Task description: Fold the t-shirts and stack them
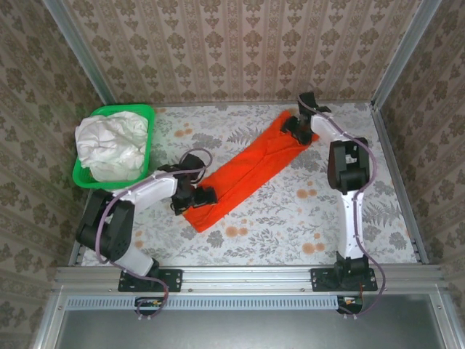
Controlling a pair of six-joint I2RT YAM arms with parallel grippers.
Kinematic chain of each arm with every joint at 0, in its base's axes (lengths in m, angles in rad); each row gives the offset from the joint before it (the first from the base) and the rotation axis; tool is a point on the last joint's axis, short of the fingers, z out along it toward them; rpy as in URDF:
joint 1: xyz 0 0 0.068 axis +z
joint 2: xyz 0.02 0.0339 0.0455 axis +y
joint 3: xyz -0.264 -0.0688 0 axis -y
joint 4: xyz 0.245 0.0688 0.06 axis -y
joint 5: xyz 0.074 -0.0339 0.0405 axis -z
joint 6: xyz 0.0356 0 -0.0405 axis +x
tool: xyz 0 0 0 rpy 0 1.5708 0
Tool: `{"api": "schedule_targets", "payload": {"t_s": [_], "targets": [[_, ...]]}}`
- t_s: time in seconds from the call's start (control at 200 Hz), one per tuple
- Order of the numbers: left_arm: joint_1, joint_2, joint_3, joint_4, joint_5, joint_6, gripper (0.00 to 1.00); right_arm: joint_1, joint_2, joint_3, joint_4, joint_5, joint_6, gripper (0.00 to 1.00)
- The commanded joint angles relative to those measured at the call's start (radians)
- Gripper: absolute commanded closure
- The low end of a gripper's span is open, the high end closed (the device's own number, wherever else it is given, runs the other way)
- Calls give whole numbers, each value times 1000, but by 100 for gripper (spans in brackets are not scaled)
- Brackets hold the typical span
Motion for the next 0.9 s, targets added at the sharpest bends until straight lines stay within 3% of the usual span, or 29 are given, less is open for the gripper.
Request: {"api": "schedule_targets", "payload": {"t_s": [0.0, 0.115, 0.3, 0.435, 0.56, 0.635, 0.895], "targets": [[13, -57, 55, -29, -52, 56, 1, 21, 43, 159, -86, -62, -45, 29], [69, -56, 77, 15, -31, 115, 2, 39, -72, 71, -27, -35, -67, 29], [193, 2, 105, 74, 40, 270, 12, 101, -320, -385, 266, -41, 51, 30], [214, 79, 134, 55, 85, 334, 22, 130, -382, -569, 395, -57, 185, 31], [206, 114, 90, 70, 119, 326, 31, 134, -363, -603, 405, -54, 241, 34], [193, 119, 50, 80, 134, 306, 38, 132, -332, -592, 394, -45, 248, 43], [85, 81, -48, 34, 138, 239, 51, 133, -162, -414, 295, -42, 213, 52]]}}
